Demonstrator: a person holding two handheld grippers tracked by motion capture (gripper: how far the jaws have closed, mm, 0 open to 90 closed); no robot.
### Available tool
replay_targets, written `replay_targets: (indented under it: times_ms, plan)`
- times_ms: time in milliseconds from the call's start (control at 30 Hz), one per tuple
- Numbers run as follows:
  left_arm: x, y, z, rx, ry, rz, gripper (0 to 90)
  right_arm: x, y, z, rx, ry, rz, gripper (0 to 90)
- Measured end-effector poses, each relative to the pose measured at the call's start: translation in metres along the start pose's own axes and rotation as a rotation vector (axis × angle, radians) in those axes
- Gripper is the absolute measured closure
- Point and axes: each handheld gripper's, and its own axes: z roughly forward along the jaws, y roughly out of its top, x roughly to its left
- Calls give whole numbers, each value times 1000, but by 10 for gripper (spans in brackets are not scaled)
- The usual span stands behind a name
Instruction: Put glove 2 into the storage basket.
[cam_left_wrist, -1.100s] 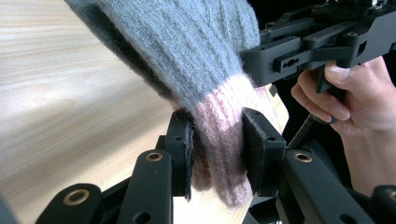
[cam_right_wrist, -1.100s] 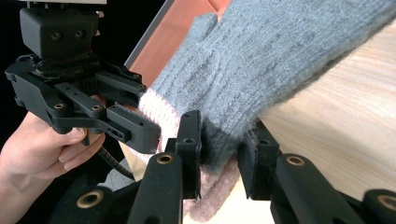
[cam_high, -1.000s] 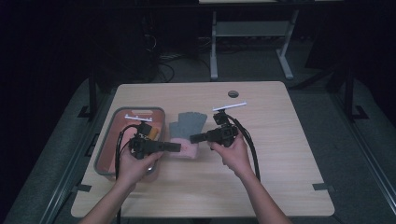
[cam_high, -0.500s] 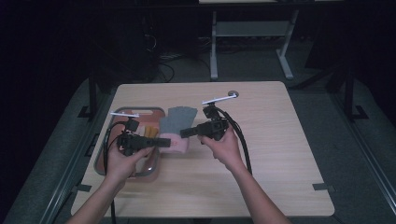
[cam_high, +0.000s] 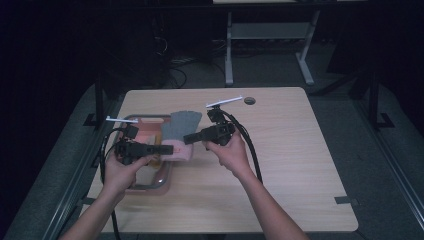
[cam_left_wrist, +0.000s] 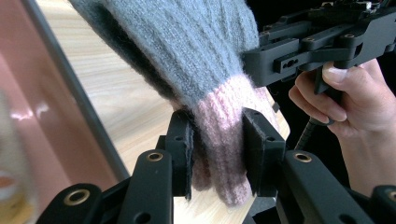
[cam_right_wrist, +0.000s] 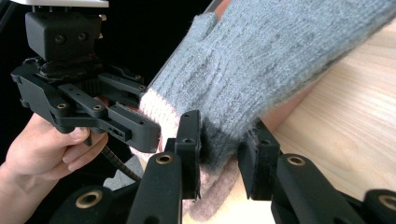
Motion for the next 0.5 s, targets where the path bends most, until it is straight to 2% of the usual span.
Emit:
replay_targets:
  times_ms: [233,500]
  plan:
    - [8,-1,-14,-20,17,-16,665,6,7,15,3,6,-4,709]
    - [18,-3,-26,-19,45,-18,667,10,14,32,16,14,-8,705]
